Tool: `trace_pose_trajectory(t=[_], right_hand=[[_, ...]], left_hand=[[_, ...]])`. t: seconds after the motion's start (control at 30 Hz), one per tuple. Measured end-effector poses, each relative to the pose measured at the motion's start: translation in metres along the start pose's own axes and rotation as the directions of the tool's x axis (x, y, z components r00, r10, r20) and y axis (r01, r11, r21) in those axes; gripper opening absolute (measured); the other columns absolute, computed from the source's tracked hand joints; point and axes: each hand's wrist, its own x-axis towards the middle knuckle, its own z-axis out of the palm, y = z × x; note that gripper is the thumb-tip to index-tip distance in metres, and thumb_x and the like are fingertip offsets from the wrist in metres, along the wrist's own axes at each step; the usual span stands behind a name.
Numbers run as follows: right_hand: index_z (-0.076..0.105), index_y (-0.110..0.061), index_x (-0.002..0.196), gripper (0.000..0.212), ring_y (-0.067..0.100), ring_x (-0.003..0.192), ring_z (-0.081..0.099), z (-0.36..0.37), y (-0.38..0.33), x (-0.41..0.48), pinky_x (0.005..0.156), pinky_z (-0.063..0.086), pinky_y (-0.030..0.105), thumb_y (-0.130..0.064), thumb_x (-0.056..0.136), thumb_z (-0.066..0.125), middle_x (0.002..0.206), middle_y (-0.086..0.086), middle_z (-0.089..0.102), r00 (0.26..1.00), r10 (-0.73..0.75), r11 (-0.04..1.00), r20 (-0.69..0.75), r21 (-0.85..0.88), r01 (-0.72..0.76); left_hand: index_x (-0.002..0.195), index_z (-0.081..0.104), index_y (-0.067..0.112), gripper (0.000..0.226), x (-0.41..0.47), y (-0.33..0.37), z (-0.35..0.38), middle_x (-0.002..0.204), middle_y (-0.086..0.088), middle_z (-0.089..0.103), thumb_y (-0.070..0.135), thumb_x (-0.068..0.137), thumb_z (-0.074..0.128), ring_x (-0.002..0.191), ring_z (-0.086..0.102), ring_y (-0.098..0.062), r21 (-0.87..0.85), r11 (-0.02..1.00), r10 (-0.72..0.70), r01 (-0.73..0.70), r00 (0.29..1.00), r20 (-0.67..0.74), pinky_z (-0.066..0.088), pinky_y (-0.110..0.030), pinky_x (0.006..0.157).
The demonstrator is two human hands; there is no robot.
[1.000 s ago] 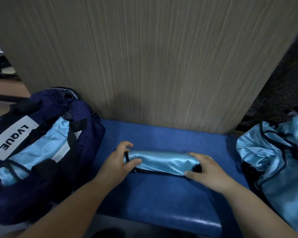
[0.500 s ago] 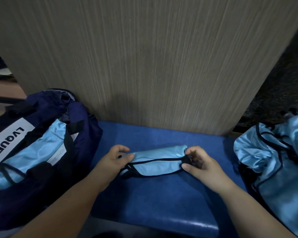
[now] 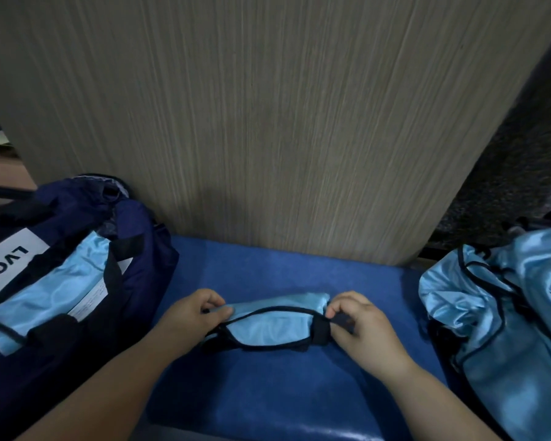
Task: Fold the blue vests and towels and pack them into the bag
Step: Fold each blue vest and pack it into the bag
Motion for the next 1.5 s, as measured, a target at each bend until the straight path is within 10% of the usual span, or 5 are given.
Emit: trace_pose_trajectory(t=[0.6,0.77,0.93,1.17,1.5], right_hand=[[0.046,-0.032,0.099,0.038,0.013,0.049,0.048,0.005,-0.016,-0.004,0.045,0.035,0.025,-0.003,0.076,0.056,0.057,-0.009,0.052,0.992,-0.090,0.951,-0.086,-0.304,0.060],[0.070,-0.037,0.094,0.044,0.000,0.070,0.065,0.007,-0.011,-0.002,0.071,0.052,0.017,0.005,0.084,0.062,0.075,-0.017,0.071,0.988,0.126,0.991,-0.094,0.062,-0.120],[0.079,-0.011,0.082,0.023,0.008,0.065,0.060,-0.005,-0.019,0.002,0.070,0.046,0.022,-0.014,0.085,0.056,0.061,0.004,0.066,0.927,0.335,0.802,0.165,0.466,-0.373],[0.052,-0.017,0.050,0.043,0.006,0.049,0.039,-0.003,-0.019,0.006,0.053,0.033,0.022,-0.030,0.082,0.077,0.047,-0.008,0.045,0.875,0.455,0.842,0.166,0.240,-0.483],[0.046,-0.037,0.103,0.043,0.002,0.093,0.057,-0.008,-0.032,0.006,0.074,0.041,0.010,-0.038,0.076,0.080,0.105,-0.014,0.061,0.860,0.403,0.902,0.313,0.020,-0.430]], left_hand=[[0.087,0.070,0.019,0.033,0.005,-0.010,-0.003,0.084,0.000,0.073,0.043,0.066,0.077,0.079,0.066,-0.014,-0.186,0.981,-0.030,0.046,0.995,0.090,0.047,-0.027,0.073],[0.088,0.070,0.016,0.030,0.005,-0.011,-0.004,0.084,-0.001,0.073,0.037,0.070,0.081,0.078,0.066,-0.014,-0.228,0.972,-0.036,0.058,0.994,0.099,0.049,-0.027,0.075],[0.093,0.068,0.009,0.037,0.002,-0.006,-0.006,0.088,-0.007,0.073,0.034,0.069,0.080,0.081,0.067,-0.018,-0.318,0.944,-0.055,0.087,0.993,0.109,0.051,-0.032,0.080],[0.096,0.067,0.011,0.071,-0.006,0.001,-0.011,0.085,-0.003,0.073,0.058,0.043,0.073,0.077,0.066,-0.017,-0.377,0.918,-0.084,0.122,0.990,0.114,0.051,-0.038,0.080],[0.104,0.062,0.030,0.071,-0.010,-0.002,-0.017,0.103,-0.004,0.069,0.060,0.042,0.078,0.086,0.067,-0.016,-0.313,0.942,-0.070,0.119,0.984,0.166,0.053,-0.031,0.076]])
